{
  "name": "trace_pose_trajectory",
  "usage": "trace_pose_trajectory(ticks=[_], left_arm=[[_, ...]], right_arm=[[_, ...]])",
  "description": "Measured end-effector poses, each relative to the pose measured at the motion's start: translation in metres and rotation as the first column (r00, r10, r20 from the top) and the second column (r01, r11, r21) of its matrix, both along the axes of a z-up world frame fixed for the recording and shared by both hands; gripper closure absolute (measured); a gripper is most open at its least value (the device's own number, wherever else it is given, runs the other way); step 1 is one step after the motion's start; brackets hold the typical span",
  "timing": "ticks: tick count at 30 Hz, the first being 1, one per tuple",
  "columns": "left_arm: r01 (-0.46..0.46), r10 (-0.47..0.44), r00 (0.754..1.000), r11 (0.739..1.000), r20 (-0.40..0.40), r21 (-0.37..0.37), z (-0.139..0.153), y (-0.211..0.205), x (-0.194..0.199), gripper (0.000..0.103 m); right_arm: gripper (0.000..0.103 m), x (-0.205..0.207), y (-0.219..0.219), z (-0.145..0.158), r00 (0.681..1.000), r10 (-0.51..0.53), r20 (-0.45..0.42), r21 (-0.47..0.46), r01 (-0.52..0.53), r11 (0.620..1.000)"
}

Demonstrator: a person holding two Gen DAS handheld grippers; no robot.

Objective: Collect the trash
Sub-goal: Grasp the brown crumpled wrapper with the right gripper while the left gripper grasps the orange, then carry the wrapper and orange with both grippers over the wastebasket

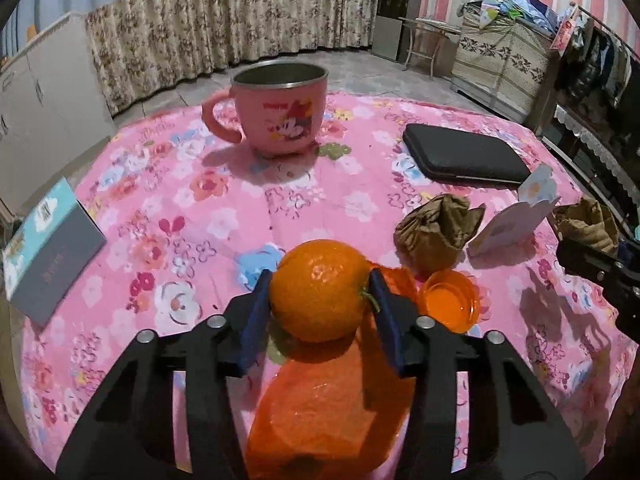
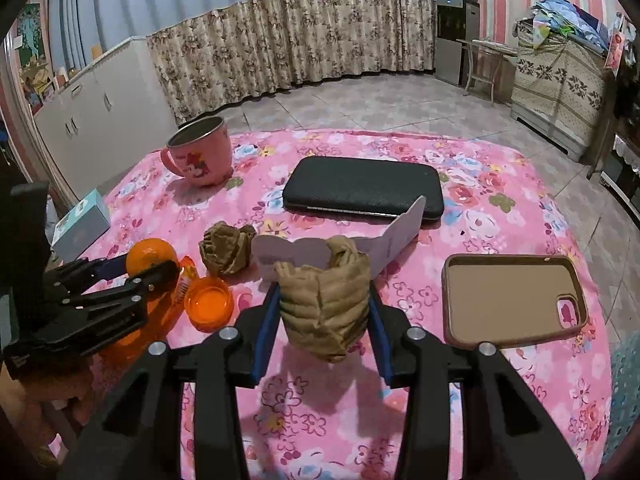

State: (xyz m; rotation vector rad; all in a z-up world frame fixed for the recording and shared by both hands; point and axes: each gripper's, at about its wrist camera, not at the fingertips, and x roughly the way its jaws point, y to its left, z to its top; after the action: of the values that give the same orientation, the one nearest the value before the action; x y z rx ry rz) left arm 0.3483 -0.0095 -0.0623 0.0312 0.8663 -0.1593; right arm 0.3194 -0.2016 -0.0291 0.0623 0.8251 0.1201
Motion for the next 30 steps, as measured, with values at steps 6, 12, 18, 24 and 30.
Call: trace_pose_trajectory(ticks=[6, 12, 18, 24, 30], left_arm=[[0.005, -0.003, 0.998, 1.0, 0.07, -0.031, 0.024, 0.002, -0.014, 0.061], [-0.004, 0.01, 0.992, 0.999, 0.122, -0.053, 0.042, 0.006, -0.023, 0.061], [0.012, -0.006, 0.992, 0.999, 0.124, -0.048, 0.043, 0.002, -0.025, 0.061], [0.066, -0.054, 0.987, 0.995, 0.154, -0.08, 0.059, -0.026, -0.033, 0.061], [0.18, -0.166, 0.967, 0.982, 0.193, -0.058, 0.08, -0.103, -0.044, 0.061]], right_arm=[[0.061, -0.003, -0.004, 0.005, 1.0, -0.009, 0.016, 0.006, 0.009, 1.0], [0.061, -0.005, -0.004, 0.01, 0.999, -0.01, 0.034, 0.008, 0.01, 1.0], [0.061, -0.008, -0.011, 0.013, 0.998, -0.029, 0.05, 0.011, 0.029, 1.0], [0.061, -0.036, -0.054, 0.031, 0.99, -0.093, 0.109, 0.003, 0.093, 0.996], [0.06, -0.093, -0.122, 0.074, 0.945, -0.211, 0.252, -0.103, 0.243, 0.965]])
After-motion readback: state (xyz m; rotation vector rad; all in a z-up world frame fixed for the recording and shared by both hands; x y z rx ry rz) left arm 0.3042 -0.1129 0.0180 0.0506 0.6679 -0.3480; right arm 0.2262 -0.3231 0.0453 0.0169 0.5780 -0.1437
